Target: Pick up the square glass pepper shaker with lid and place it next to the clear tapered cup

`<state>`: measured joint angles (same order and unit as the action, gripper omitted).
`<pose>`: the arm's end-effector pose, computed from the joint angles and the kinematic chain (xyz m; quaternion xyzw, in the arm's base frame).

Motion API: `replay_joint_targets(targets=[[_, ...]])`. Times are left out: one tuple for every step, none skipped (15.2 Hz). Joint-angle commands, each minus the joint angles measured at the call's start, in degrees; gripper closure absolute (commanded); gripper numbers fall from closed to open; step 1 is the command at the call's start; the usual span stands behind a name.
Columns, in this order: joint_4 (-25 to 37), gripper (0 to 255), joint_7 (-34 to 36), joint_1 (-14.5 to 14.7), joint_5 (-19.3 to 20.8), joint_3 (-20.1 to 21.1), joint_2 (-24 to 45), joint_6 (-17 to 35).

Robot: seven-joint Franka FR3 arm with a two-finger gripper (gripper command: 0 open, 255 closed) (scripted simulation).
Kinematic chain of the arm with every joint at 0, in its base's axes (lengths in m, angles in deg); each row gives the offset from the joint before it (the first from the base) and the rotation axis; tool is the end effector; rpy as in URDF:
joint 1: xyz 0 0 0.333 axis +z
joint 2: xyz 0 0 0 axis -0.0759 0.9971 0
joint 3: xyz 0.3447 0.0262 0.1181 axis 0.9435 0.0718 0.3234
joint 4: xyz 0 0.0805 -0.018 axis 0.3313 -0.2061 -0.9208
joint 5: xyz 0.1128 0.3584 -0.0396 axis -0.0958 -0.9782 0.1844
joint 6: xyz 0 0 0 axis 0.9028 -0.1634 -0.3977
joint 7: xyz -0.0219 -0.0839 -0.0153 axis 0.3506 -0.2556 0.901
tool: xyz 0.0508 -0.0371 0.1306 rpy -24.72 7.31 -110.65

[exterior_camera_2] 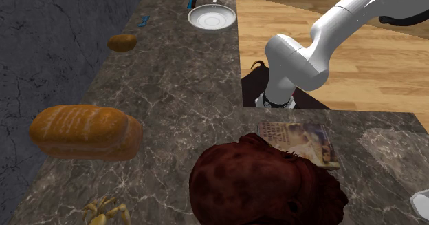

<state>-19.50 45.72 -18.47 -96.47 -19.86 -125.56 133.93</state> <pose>-0.0064 0.4696 0.5931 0.9957 0.0597 -0.0712 0.0043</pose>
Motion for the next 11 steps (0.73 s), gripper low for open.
replay_joint_targets(targets=[[-1.9,255,-0.6,0.5,-0.5,0.3,-0.9,1.1],[-2.8,255,-0.8,0.7,-0.7,0.5,-1.3,1.5],[-3.6,255,-1.0,0.9,-0.9,0.7,-1.7,2.0],[-4.4,255,-1.3,1.1,-1.2,1.0,-2.1,2.5],[-5.2,255,-1.5,1.3,-1.4,1.2,-2.5,3.0],[-6.0,255,-1.7,1.5,-1.7,1.4,-2.9,3.5],[-6.8,255,-1.9,1.7,-2.0,1.7,-3.3,3.9],[-7.6,255,-2.2,1.9,-2.2,2.0,-3.6,4.4],[-8.3,255,-2.4,2.1,-2.5,2.2,-4.0,4.9],[-9.1,255,-2.6,2.3,-2.8,2.5,-4.3,5.4],[-9.8,255,-2.8,2.4,-3.1,2.8,-4.7,5.8]])
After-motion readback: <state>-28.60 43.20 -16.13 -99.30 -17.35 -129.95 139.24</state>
